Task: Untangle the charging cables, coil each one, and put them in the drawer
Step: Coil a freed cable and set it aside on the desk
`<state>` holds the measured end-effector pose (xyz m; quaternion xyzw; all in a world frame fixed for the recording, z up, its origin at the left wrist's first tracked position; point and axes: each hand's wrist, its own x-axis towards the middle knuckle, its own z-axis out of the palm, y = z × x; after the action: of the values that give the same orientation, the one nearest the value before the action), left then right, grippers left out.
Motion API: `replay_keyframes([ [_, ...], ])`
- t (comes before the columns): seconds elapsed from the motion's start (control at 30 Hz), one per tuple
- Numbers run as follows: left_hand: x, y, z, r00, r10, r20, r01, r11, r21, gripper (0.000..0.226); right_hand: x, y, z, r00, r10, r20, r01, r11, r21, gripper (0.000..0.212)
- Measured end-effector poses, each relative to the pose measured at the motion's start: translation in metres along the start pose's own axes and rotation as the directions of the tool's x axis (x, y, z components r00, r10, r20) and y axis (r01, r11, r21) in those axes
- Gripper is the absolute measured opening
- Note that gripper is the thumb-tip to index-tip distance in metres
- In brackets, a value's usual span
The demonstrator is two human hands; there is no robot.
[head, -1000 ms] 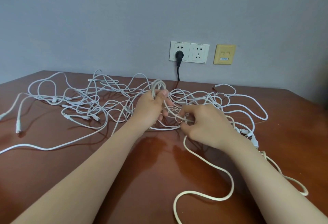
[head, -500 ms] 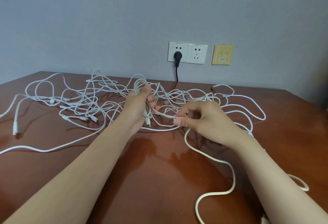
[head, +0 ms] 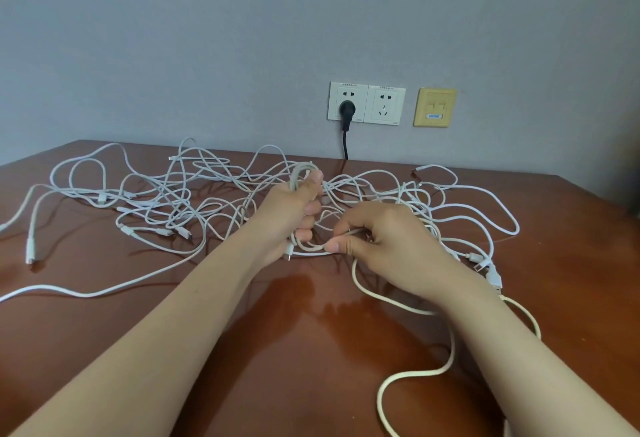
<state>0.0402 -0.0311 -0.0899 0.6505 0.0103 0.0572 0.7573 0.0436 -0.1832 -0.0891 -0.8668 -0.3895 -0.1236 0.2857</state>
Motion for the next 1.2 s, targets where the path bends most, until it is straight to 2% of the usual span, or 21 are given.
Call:
replay_keyframes([
  [0.13, -0.007, -0.003, 0.007, 0.995, -0.044, 0.087, 0.025, 0.978, 0.207, 0.052, -0.002, -0.006, -0.002, 0.996, 0.047, -0.074, -0.046, 0.999, 0.015, 0.027],
  [0.23, -0.015, -0.003, 0.015, 0.955, -0.176, 0.238, 0.126, 0.969, 0.211, 0.062, -0.001, -0.007, -0.007, 0.971, 0.150, -0.186, -0.159, 0.987, -0.034, 0.045],
  [0.3, -0.019, 0.000, 0.020, 0.914, -0.246, 0.323, 0.187, 0.961, 0.202, 0.059, -0.001, -0.003, -0.010, 0.955, 0.204, -0.215, -0.213, 0.977, -0.022, 0.046],
  [0.37, -0.021, 0.002, 0.021, 0.890, -0.287, 0.353, 0.207, 0.946, 0.249, 0.053, 0.000, 0.003, -0.013, 0.957, 0.230, -0.179, -0.228, 0.973, 0.031, 0.037],
  [0.43, -0.020, 0.001, 0.018, 0.884, -0.292, 0.366, 0.175, 0.931, 0.322, 0.034, 0.000, 0.009, -0.014, 0.964, 0.243, -0.105, -0.223, 0.959, 0.172, 0.026],
  [0.5, -0.017, -0.001, 0.015, 0.892, -0.289, 0.349, 0.158, 0.920, 0.358, 0.022, 0.001, 0.012, -0.015, 0.959, 0.280, -0.031, -0.252, 0.901, 0.352, 0.022],
  [0.6, -0.014, -0.002, 0.012, 0.904, -0.284, 0.320, 0.180, 0.931, 0.318, 0.026, 0.004, 0.016, -0.019, 0.923, 0.385, 0.001, -0.323, 0.771, 0.548, 0.018],
  [0.7, -0.013, -0.003, 0.012, 0.916, -0.259, 0.307, 0.172, 0.944, 0.283, 0.026, 0.004, 0.017, -0.024, 0.891, 0.448, 0.074, -0.389, 0.668, 0.634, 0.016],
  [0.77, -0.013, -0.003, 0.012, 0.929, -0.235, 0.285, 0.164, 0.953, 0.254, 0.025, 0.001, 0.015, -0.026, 0.874, 0.460, 0.155, -0.449, 0.645, 0.618, 0.016],
  [0.83, -0.013, -0.001, 0.012, 0.941, -0.216, 0.261, 0.162, 0.964, 0.211, 0.029, -0.001, 0.014, -0.027, 0.866, 0.444, 0.231, -0.492, 0.673, 0.552, 0.016],
  [0.93, -0.010, 0.002, 0.010, 0.954, -0.205, 0.218, 0.188, 0.977, 0.097, 0.038, -0.002, 0.012, -0.027, 0.884, 0.341, 0.319, -0.462, 0.740, 0.489, 0.022],
  [1.0, -0.008, 0.001, 0.008, 0.960, -0.203, 0.194, 0.202, 0.979, 0.029, 0.031, -0.001, 0.010, -0.027, 0.907, 0.316, 0.279, -0.418, 0.762, 0.494, 0.028],
  [1.1, -0.006, -0.002, 0.008, 0.972, -0.187, 0.144, 0.186, 0.982, 0.021, 0.031, 0.000, 0.006, -0.030, 0.935, 0.304, 0.183, -0.355, 0.798, 0.488, 0.034],
  [1.2, -0.007, -0.003, 0.012, 0.985, -0.156, 0.080, 0.153, 0.988, 0.031, 0.029, -0.002, -0.001, -0.033, 0.937, 0.214, 0.276, -0.324, 0.827, 0.460, 0.030],
])
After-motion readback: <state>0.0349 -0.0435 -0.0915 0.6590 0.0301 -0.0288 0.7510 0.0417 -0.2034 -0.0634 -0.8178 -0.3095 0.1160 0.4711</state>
